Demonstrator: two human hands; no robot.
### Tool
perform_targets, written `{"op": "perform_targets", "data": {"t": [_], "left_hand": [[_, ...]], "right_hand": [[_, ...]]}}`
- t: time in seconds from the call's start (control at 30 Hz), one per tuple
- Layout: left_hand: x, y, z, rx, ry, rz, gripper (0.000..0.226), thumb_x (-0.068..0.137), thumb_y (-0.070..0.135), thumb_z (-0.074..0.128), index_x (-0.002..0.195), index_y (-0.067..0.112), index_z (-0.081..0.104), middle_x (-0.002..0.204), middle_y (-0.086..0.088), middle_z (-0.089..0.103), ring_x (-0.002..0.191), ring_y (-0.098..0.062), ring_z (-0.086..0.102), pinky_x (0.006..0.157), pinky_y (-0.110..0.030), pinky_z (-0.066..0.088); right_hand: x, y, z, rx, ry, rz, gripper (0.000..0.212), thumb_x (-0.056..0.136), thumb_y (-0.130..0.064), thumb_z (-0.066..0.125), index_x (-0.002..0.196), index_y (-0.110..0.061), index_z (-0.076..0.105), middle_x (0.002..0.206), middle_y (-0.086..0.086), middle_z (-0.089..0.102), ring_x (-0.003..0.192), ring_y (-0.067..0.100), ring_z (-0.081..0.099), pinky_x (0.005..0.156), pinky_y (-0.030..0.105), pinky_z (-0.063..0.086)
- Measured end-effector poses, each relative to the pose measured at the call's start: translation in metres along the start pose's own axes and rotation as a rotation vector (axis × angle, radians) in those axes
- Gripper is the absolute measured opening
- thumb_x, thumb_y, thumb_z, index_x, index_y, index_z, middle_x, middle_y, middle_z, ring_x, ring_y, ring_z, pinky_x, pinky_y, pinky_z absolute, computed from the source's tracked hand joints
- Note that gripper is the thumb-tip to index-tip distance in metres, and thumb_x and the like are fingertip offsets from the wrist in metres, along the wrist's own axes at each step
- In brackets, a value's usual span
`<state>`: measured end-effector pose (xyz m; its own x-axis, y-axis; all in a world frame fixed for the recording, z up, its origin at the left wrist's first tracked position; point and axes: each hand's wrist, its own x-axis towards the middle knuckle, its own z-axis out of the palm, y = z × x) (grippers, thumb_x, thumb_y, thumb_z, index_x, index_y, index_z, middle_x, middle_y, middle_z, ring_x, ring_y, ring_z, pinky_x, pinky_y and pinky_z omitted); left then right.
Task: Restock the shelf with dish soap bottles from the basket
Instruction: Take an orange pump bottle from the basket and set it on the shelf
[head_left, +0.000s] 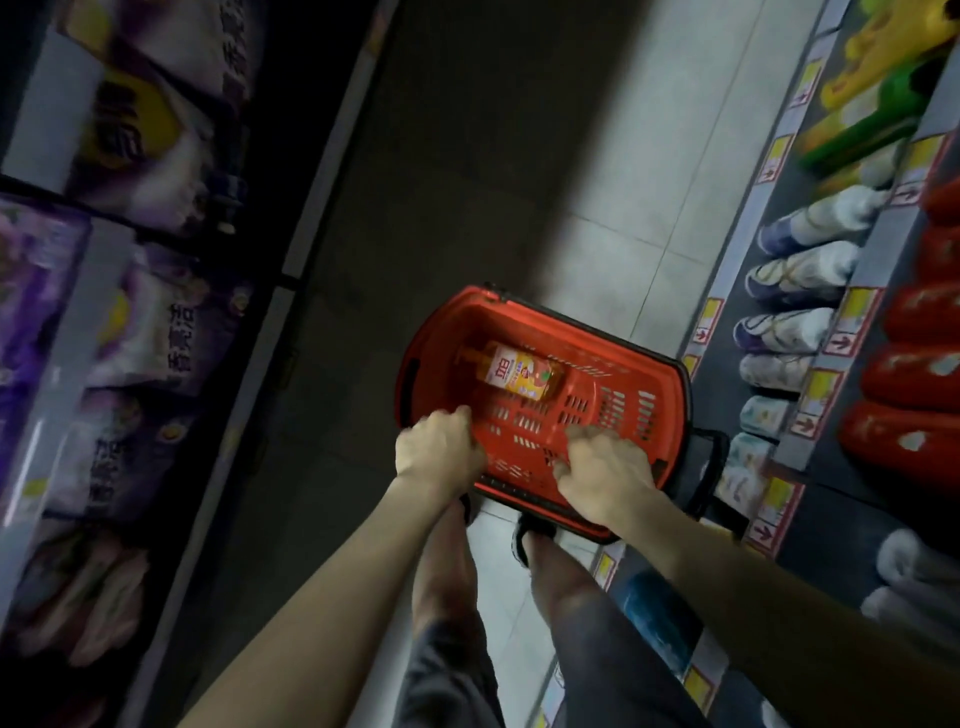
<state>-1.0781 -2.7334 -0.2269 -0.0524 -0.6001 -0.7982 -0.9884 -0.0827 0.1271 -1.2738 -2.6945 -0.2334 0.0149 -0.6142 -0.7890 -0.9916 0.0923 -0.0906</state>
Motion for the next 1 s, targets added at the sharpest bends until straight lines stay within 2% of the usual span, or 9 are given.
{"op": "perform_targets", "data": {"t": [0.2, 0.33, 0.5, 0.63, 0.73, 0.8, 0.87, 0.93, 1.0], "left_hand": [[0.099, -0.011, 0.046, -0.004, 0.019, -0.012, 0.041, 0.099, 0.032, 0.056, 0.136, 0.017, 0.058, 0.128, -0.015, 0.068, 0.119, -0.041, 0.066, 0.089, -0.045, 0.053], [0.166, -0.011, 0.089, 0.014, -0.013, 0.004, 0.044, 0.100, 0.032, 0.056, 0.141, 0.017, 0.052, 0.128, -0.014, 0.067, 0.119, -0.039, 0.066, 0.087, -0.045, 0.052], [0.249, -0.010, 0.139, -0.113, -0.013, -0.034, 0.045, 0.100, 0.033, 0.055, 0.141, 0.016, 0.050, 0.126, -0.020, 0.068, 0.118, -0.045, 0.066, 0.091, -0.048, 0.053], [0.305, -0.016, 0.176, -0.327, -0.014, -0.066, 0.056, 0.105, 0.041, 0.056, 0.155, 0.021, 0.041, 0.132, -0.025, 0.066, 0.123, -0.046, 0.064, 0.101, -0.047, 0.053], [0.335, -0.023, 0.196, -0.496, -0.028, -0.003, 0.063, 0.104, 0.035, 0.061, 0.162, 0.026, 0.037, 0.149, -0.017, 0.060, 0.137, -0.037, 0.057, 0.113, -0.036, 0.046], [0.349, -0.024, 0.207, -0.553, -0.054, 0.007, 0.070, 0.097, 0.024, 0.070, 0.160, 0.025, 0.040, 0.150, -0.012, 0.060, 0.138, -0.032, 0.056, 0.107, -0.025, 0.042], [0.357, -0.022, 0.216, -0.572, -0.065, -0.010, 0.070, 0.094, 0.020, 0.072, 0.158, 0.025, 0.043, 0.149, -0.010, 0.060, 0.136, -0.031, 0.057, 0.096, -0.019, 0.037], [0.364, -0.020, 0.223, -0.636, -0.061, -0.033, 0.062, 0.097, 0.019, 0.069, 0.155, 0.023, 0.049, 0.145, -0.008, 0.063, 0.131, -0.029, 0.060, 0.091, -0.018, 0.037], [0.368, -0.019, 0.226, -0.723, -0.080, -0.084, 0.048, 0.100, 0.020, 0.066, 0.147, 0.022, 0.057, 0.135, -0.006, 0.068, 0.123, -0.026, 0.065, 0.089, -0.023, 0.045]], "right_hand": [[0.076, 0.027, 0.053, -0.063, -0.028, -0.008, 0.042, 0.101, -0.038, 0.052, 0.135, -0.015, 0.056, 0.131, 0.007, 0.065, 0.122, 0.029, 0.064, 0.098, 0.037, 0.052], [0.130, 0.048, 0.088, -0.013, -0.025, 0.001, 0.038, 0.100, -0.035, 0.056, 0.132, -0.014, 0.060, 0.127, 0.007, 0.066, 0.116, 0.028, 0.066, 0.090, 0.036, 0.054], [0.206, 0.071, 0.134, 0.235, -0.177, 0.087, 0.029, 0.103, -0.029, 0.058, 0.120, -0.008, 0.067, 0.119, 0.017, 0.071, 0.108, 0.039, 0.067, 0.090, 0.044, 0.057], [0.263, 0.077, 0.166, 0.551, -0.178, 0.201, 0.041, 0.104, -0.036, 0.058, 0.135, -0.010, 0.062, 0.127, 0.012, 0.067, 0.116, 0.036, 0.065, 0.099, 0.044, 0.053], [0.296, 0.074, 0.188, 0.736, -0.239, 0.296, 0.048, 0.101, -0.038, 0.064, 0.141, -0.012, 0.062, 0.135, 0.014, 0.067, 0.123, 0.036, 0.064, 0.106, 0.045, 0.050], [0.311, 0.070, 0.200, 0.873, -0.214, 0.380, 0.061, 0.092, -0.041, 0.074, 0.146, -0.020, 0.056, 0.134, 0.008, 0.068, 0.120, 0.032, 0.065, 0.108, 0.046, 0.050], [0.323, 0.067, 0.210, 0.980, -0.196, 0.434, 0.058, 0.087, -0.037, 0.079, 0.138, -0.022, 0.057, 0.120, 0.001, 0.071, 0.106, 0.025, 0.070, 0.095, 0.039, 0.053], [0.333, 0.062, 0.218, 1.086, -0.182, 0.447, 0.031, 0.087, -0.030, 0.079, 0.111, -0.023, 0.062, 0.092, -0.008, 0.073, 0.080, 0.015, 0.072, 0.074, 0.030, 0.051], [0.338, 0.057, 0.223, 1.177, -0.160, 0.450, 0.022, 0.085, -0.027, 0.080, 0.100, -0.022, 0.064, 0.086, -0.007, 0.075, 0.076, 0.015, 0.075, 0.075, 0.032, 0.057]]}}
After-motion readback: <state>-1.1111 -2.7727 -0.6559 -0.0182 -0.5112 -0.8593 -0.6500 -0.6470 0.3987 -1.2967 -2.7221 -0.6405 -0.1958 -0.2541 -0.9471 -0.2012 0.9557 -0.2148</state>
